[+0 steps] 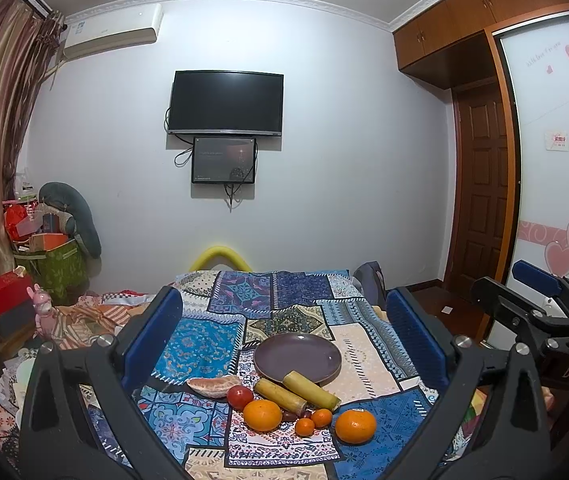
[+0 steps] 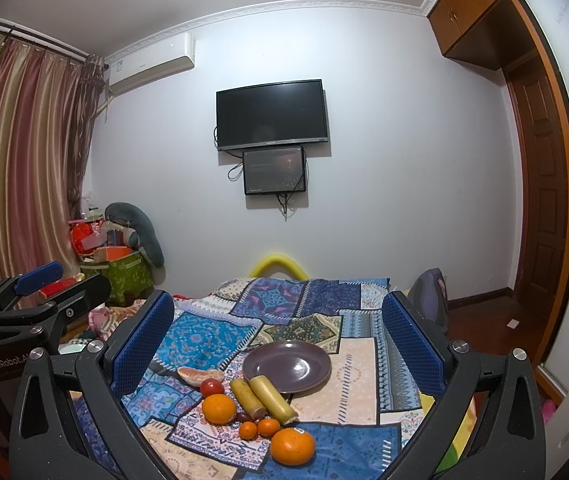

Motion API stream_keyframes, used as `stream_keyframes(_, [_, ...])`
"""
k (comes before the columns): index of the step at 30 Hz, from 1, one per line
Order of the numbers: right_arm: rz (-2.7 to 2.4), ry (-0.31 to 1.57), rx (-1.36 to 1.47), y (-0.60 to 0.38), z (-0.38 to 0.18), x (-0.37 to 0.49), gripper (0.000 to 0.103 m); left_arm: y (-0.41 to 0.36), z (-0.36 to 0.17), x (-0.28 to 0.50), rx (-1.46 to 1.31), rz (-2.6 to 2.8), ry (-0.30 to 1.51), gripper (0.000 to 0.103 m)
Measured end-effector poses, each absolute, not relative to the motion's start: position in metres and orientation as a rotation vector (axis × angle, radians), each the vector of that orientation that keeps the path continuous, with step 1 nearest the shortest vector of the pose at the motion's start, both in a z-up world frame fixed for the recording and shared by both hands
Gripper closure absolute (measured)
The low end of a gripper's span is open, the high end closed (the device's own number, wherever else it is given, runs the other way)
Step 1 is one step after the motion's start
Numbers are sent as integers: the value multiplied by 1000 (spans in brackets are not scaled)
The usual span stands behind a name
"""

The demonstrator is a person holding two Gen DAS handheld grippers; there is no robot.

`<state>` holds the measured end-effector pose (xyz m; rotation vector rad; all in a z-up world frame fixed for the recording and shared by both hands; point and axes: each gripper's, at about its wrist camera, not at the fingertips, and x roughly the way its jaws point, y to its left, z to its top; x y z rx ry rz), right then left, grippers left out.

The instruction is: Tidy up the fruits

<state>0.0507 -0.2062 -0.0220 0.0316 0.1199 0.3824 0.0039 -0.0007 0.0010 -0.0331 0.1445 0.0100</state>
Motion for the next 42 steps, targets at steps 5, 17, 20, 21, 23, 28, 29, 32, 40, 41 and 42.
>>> stream_keyframes(5, [383, 121, 32, -206, -22, 51, 0, 0, 2, 4, -33, 10, 144, 0])
stream_keyframes(17, [391, 124, 33, -205, -24, 52, 0, 0, 1, 6, -32, 16, 149, 0])
stream_keyframes(20, [391, 127, 31, -204, -25, 54, 0, 2, -1, 9, -35, 14, 157, 0])
stream_keyframes(21, [391, 129, 30, -204, -26, 54, 0, 3, -2, 10, -39, 12, 159, 0])
stream_keyframes(23, [387, 139, 27, -204, -30, 58, 0, 5, -4, 14, -43, 10, 172, 0])
stream_keyframes(28, [372, 208, 30, -205, -43, 74, 0, 13, -16, 32, -62, 2, 234, 0])
stream_keyframes(29, [366, 232, 33, -206, -48, 80, 0, 15, -18, 34, -66, 3, 241, 0])
stream_keyframes(32, [360, 282, 24, -209, -61, 93, 0, 21, -28, 46, -80, 5, 283, 2])
stream_keyframes(40, [362, 402, -61, -209, -92, 126, 19, 36, -55, 80, -51, 44, 396, 19])
stream_keyframes(41, [371, 420, -63, -209, -95, 130, 24, 39, -58, 85, -47, 47, 410, 23])
stream_keyframes(42, [383, 441, -64, -209, -99, 134, 26, 41, -61, 88, -46, 48, 424, 29])
